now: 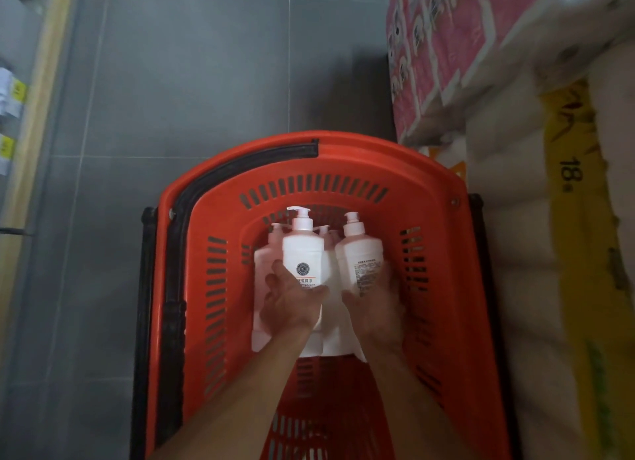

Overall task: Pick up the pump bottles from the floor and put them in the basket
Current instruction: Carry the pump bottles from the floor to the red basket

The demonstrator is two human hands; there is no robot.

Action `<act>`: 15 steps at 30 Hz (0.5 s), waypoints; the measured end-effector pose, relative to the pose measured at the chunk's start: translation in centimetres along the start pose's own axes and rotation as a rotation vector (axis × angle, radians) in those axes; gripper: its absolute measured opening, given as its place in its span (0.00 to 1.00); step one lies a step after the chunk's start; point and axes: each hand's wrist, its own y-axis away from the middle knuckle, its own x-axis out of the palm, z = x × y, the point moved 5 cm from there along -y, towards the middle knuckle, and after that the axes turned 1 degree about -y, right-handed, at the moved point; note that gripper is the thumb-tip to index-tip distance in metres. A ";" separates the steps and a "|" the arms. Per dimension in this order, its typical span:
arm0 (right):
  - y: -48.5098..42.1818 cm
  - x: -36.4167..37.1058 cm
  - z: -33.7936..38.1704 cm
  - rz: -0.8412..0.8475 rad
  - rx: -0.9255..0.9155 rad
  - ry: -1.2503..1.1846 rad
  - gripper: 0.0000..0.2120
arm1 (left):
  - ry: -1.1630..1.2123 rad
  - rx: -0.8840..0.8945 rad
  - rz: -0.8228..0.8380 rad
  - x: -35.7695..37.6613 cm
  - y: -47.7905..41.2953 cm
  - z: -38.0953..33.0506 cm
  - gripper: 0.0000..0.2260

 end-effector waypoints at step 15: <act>6.4 -7.8 4.6 0.041 -0.155 0.364 0.29 | -0.487 0.431 0.154 -8.9 6.6 -2.7 0.28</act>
